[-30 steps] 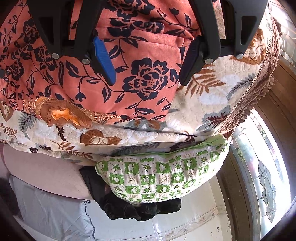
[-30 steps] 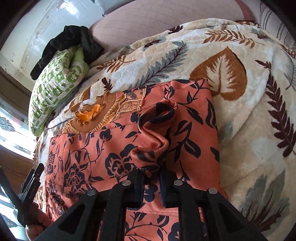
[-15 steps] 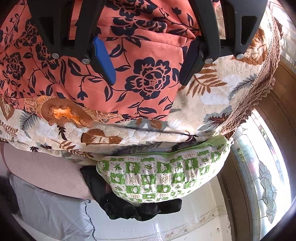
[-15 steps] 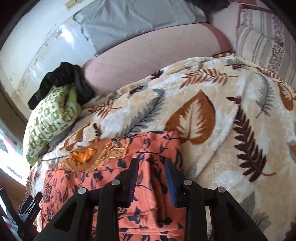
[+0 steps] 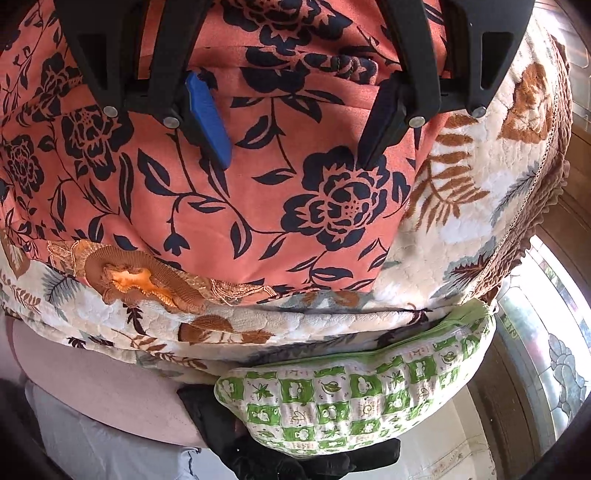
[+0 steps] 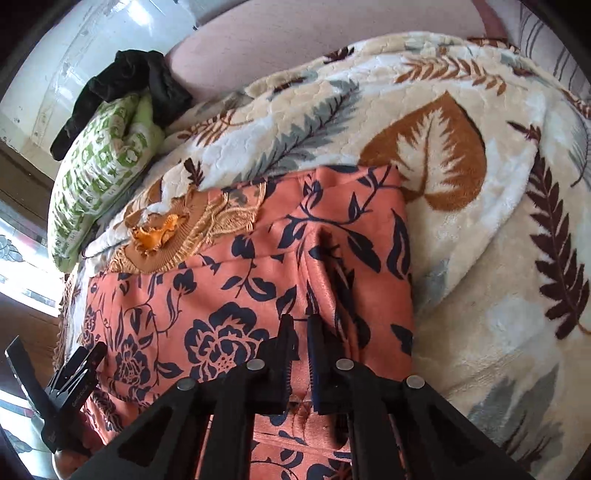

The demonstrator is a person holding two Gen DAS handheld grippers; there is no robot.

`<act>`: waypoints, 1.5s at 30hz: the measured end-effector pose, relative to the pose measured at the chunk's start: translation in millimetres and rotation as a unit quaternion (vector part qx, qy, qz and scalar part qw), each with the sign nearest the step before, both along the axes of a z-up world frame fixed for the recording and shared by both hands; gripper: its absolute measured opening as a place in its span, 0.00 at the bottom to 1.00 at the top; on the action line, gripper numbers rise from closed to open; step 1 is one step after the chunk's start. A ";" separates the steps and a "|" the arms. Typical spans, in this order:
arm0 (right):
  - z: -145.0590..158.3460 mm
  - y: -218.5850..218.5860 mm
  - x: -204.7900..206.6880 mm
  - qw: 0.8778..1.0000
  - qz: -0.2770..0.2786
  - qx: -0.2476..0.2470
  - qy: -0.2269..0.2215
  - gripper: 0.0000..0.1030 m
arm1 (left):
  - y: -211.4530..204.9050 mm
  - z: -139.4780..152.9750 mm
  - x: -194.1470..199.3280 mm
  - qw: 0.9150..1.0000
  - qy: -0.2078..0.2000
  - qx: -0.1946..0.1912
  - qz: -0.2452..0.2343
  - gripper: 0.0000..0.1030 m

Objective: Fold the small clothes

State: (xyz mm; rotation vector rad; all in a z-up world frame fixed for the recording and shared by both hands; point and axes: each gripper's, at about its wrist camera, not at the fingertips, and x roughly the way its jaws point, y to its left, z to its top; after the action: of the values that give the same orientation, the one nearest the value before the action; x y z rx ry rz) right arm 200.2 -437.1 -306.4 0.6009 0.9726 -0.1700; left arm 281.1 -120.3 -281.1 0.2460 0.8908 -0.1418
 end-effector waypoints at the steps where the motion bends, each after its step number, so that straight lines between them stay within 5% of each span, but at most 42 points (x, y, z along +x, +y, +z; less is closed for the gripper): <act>1: 6.2 2.1 -1.3 1.000 -0.002 -0.018 -0.010 0.08 | -0.8 2.7 -1.2 1.000 -0.005 -0.006 -0.005 0.69; 6: -0.4 4.9 7.7 0.999 0.008 -0.044 0.014 0.12 | -14.6 5.9 -5.8 0.999 -0.007 -0.022 -0.040 0.70; 9: -7.0 3.0 11.0 0.999 0.013 -0.038 0.021 0.12 | -19.9 -12.3 2.2 0.998 0.045 -0.024 -0.041 0.77; 12: 2.1 8.8 7.0 0.998 0.015 -0.057 0.013 0.12 | -22.9 -16.3 2.2 0.999 0.033 -0.010 -0.037 0.85; 18: 3.3 40.1 2.2 0.988 0.047 -0.144 0.040 0.12 | -16.1 -22.9 4.9 0.999 0.028 -0.022 -0.007 1.00; 28: 3.0 64.8 -1.2 0.970 0.049 -0.236 0.041 0.12 | -15.1 -18.1 8.1 0.999 0.038 -0.030 -0.004 1.00; 37: 34.7 68.5 -8.3 0.957 0.022 -0.290 -0.017 0.12 | -18.1 14.4 -4.1 0.997 -0.044 -0.059 -0.009 1.00; 45: 49.0 79.3 -18.1 0.952 0.022 -0.302 -0.036 0.12 | -25.1 22.4 -17.4 0.996 -0.056 -0.058 -0.027 1.00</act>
State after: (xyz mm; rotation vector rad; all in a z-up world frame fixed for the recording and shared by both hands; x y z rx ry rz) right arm 182.1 -357.8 -257.5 0.0223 0.8055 -0.3861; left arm 263.7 -145.4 -258.7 0.1679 0.7629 -0.2281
